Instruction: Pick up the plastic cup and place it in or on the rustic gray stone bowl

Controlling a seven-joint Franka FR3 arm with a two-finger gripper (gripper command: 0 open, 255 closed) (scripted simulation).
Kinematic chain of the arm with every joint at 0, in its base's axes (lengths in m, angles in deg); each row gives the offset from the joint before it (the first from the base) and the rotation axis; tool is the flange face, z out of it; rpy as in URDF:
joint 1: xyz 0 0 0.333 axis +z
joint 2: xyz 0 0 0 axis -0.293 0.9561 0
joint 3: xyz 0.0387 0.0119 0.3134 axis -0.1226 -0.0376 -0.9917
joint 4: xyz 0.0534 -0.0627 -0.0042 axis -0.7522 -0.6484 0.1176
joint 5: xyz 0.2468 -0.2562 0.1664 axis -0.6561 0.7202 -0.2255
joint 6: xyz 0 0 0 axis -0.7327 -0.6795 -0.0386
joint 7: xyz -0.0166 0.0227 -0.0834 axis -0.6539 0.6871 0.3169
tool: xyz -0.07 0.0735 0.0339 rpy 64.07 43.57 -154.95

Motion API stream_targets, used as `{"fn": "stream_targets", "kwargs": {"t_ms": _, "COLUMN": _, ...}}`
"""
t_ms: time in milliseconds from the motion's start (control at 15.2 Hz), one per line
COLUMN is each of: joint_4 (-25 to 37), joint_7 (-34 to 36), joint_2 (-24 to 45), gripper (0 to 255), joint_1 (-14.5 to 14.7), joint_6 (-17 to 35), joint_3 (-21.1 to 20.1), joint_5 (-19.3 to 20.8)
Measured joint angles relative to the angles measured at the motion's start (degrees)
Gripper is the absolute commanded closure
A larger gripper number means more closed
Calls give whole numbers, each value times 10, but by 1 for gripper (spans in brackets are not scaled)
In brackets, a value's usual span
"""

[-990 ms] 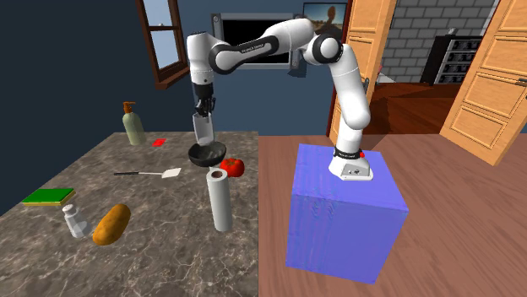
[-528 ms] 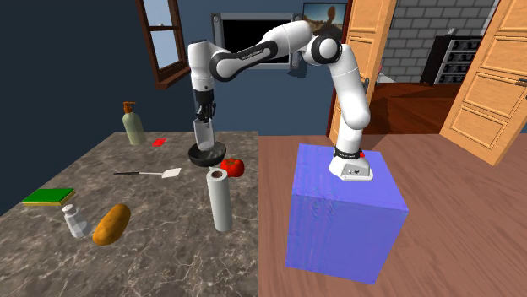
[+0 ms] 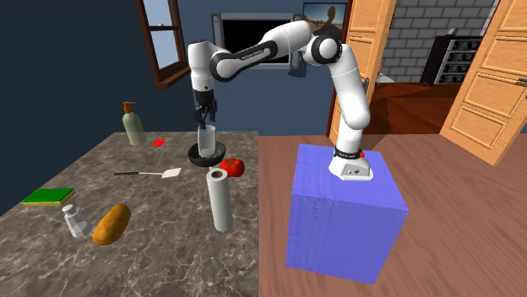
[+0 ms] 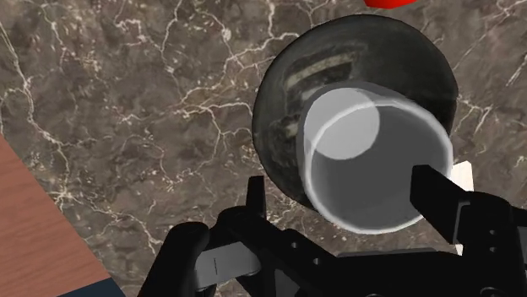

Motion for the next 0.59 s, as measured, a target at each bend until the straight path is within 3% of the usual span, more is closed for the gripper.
{"fn": "stream_targets", "kwargs": {"t_ms": 198, "joint_4": 0, "joint_7": 0, "joint_2": 0, "gripper": 0, "joint_1": 0, "joint_6": 0, "joint_3": 0, "joint_5": 0}}
{"fn": "stream_targets", "kwargs": {"t_ms": 594, "joint_4": 54, "joint_7": -6, "joint_2": -10, "gripper": 0, "joint_1": 4, "joint_6": -62, "joint_3": -3, "joint_5": -6}}
